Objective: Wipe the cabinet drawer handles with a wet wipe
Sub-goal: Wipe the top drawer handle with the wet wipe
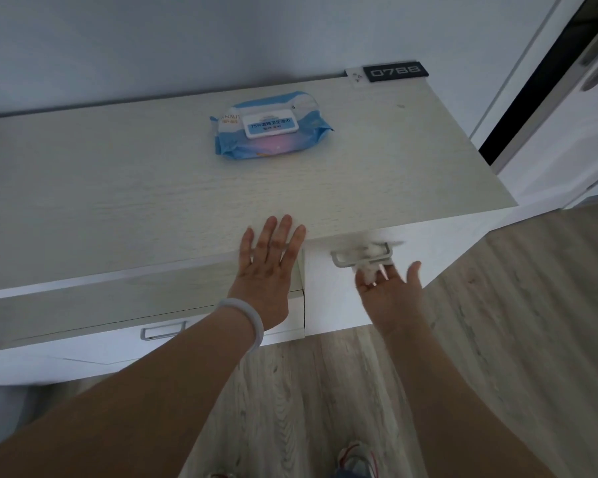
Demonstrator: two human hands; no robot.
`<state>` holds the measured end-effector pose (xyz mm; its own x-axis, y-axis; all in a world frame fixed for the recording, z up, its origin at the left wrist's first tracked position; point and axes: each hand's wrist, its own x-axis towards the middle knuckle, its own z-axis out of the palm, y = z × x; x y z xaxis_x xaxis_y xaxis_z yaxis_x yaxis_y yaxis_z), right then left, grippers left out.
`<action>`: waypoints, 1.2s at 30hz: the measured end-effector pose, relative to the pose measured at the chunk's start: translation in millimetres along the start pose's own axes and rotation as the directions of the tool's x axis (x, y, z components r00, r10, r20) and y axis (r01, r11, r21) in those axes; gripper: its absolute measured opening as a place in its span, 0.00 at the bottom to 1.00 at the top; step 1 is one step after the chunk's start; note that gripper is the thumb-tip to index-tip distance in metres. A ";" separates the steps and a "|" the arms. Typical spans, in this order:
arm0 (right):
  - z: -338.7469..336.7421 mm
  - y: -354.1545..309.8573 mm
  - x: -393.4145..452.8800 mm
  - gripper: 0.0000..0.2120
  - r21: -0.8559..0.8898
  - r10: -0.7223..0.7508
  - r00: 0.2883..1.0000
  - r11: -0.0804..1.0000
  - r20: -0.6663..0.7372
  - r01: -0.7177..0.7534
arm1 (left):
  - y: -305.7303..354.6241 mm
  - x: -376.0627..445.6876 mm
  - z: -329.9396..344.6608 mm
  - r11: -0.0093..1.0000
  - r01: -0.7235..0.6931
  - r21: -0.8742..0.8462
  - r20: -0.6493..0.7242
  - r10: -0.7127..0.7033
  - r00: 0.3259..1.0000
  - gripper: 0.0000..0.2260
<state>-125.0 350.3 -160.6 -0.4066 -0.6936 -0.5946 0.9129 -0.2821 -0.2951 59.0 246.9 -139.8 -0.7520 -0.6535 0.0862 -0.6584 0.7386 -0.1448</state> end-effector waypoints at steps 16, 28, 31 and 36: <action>6.9 -6.8 -22.7 0.10 -0.340 -0.025 0.999 0.940 -0.022 0.016 | -0.2 -0.6 -4.9 0.999 -0.002 -0.035 0.024 0.003 1.000 0.49; 37.4 -17.2 -2.9 0.07 -0.550 -0.344 0.884 0.826 -0.317 0.125 | 0.1 -0.6 -4.5 1.000 -0.001 -0.027 0.010 0.001 1.000 0.49; 34.8 -3.4 -5.5 0.07 -0.508 -0.416 0.829 0.840 -0.374 0.192 | 0.1 -0.6 -2.5 1.000 -0.006 -0.021 -0.009 0.006 1.000 0.48; 42.3 34.3 -13.3 0.13 -0.353 -0.390 0.825 0.901 -0.408 0.252 | 0.5 -0.2 -4.0 1.000 -0.001 -0.030 0.002 0.001 1.000 0.48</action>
<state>-86.8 321.8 -131.2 -0.7068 -0.1921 -0.6808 0.7074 -0.1951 -0.6794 58.8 248.1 -135.9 -0.7526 -0.6531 0.0841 -0.6583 0.7438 -0.1152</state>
